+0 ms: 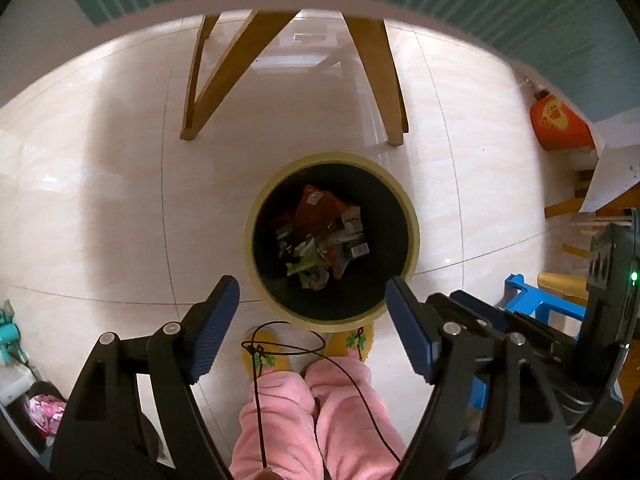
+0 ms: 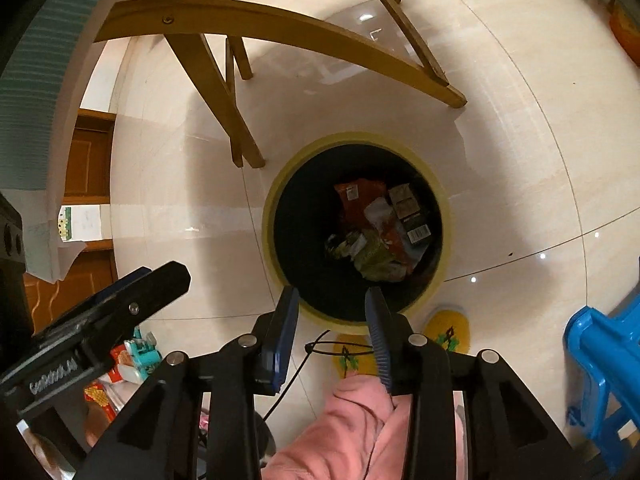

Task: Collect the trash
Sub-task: 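Carry wrapper and packet over the bin and open both tools, then move both tools back over the table toward the pulp carrier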

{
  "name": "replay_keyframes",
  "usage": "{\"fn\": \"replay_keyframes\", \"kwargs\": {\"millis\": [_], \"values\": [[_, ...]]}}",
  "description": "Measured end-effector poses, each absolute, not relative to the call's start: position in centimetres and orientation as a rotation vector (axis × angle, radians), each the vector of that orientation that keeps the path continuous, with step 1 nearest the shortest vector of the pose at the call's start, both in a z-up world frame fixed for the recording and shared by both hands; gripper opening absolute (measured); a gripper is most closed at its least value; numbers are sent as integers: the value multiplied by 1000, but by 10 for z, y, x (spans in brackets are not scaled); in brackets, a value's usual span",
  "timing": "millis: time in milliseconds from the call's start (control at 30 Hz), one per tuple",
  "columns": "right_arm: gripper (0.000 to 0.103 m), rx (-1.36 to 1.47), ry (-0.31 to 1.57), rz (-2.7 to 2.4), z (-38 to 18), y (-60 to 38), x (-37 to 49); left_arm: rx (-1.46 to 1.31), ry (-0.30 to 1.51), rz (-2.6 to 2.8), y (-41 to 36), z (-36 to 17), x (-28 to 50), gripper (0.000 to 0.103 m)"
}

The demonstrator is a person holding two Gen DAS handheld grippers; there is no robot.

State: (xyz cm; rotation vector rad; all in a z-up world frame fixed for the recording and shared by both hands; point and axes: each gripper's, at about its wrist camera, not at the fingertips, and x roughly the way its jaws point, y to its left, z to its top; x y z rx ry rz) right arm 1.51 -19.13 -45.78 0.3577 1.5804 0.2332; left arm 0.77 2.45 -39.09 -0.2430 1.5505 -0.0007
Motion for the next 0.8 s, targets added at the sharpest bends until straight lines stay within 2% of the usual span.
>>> {"fn": "replay_keyframes", "kwargs": {"millis": [233,367,533,800], "values": [[35,312,1587,260,-430,-185,10,-255,1544,9,26,-362,7,73],[35,282,1595,266,-401,-182,6,-275,1540,23,33,-329,4,73],[35,238,1592,299,-343,-173,1,-290,1503,41,45,-260,-1,73],[35,167,1528,440,-203,-146,-2,-296,1422,66,69,-121,-5,73]]}}
